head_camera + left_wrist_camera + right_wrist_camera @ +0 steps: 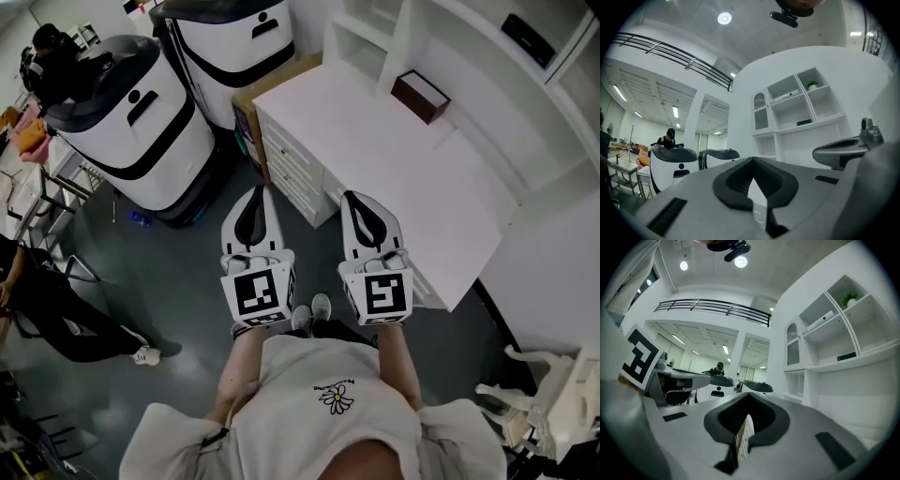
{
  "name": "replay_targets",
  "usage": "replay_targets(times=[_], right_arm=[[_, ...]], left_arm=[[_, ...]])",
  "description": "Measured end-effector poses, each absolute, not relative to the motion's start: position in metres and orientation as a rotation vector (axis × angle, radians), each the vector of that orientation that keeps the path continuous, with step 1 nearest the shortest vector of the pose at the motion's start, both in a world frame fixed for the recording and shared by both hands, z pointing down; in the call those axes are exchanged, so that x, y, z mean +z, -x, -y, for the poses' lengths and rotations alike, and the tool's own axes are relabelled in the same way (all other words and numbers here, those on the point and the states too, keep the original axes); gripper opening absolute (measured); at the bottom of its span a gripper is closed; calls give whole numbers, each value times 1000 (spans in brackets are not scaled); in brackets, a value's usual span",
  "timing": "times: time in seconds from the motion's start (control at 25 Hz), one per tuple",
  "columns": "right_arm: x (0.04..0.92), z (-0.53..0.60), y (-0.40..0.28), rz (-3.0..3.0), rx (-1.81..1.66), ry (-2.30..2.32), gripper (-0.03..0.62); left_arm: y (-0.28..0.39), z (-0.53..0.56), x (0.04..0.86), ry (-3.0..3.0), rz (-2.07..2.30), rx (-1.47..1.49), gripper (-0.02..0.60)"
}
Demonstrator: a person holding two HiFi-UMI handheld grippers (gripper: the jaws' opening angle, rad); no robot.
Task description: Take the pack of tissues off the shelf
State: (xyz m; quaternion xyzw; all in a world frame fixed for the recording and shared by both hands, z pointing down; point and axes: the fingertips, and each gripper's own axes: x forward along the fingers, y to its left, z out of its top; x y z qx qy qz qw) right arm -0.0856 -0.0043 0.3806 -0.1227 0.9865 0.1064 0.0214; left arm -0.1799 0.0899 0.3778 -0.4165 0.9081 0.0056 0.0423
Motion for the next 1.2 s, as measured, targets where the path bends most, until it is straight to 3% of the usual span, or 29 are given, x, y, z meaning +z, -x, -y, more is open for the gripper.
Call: replay_targets(times=[0.28, 0.88, 1.2], right_arm=[[372, 49, 81, -3042, 293, 512, 3], [380, 193, -39, -2805, 359, 1350, 3], [374, 235, -66, -2602, 363, 1769, 3]], left_arm=[[180, -34, 370, 1379, -2714, 18, 0], [95, 158, 370, 1976, -2237, 69, 0], [89, 228, 368, 2263, -1976, 45, 0]])
